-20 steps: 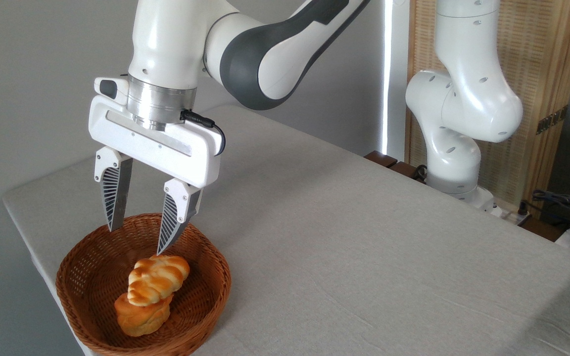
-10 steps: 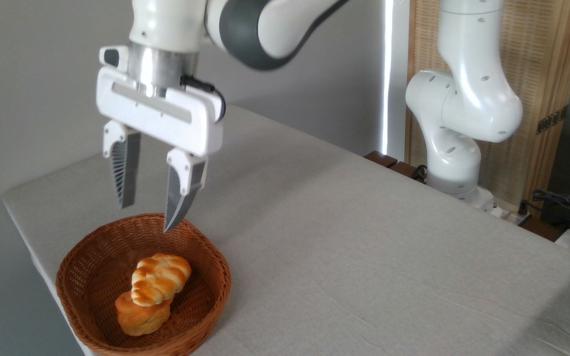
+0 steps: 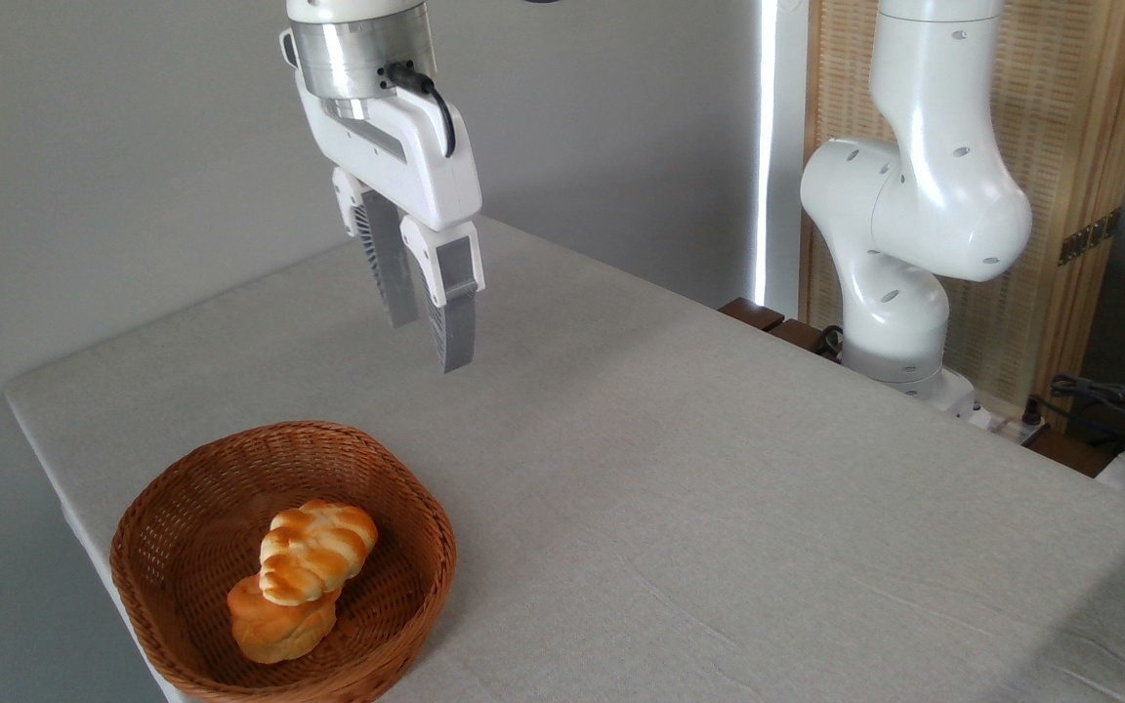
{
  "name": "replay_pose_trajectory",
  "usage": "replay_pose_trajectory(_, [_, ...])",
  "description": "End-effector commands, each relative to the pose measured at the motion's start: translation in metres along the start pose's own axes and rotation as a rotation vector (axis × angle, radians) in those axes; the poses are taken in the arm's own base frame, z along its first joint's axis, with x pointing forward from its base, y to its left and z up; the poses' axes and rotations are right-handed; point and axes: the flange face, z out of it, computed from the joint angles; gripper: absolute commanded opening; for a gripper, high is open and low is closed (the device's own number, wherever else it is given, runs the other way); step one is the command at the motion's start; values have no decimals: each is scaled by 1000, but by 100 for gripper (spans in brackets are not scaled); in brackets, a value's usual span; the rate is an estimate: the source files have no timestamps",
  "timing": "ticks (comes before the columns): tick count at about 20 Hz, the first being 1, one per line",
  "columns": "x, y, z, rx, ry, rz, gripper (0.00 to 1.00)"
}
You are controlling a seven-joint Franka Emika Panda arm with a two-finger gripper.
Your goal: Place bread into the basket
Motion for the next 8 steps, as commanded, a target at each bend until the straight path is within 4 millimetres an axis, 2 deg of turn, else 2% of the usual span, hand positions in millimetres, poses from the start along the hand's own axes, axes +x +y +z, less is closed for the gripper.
replay_pose_trajectory(1, [-5,-2,1,-26,-17,25,100])
replay_pose_trajectory(8, [-14,-16,-2,22,-20,-1,100])
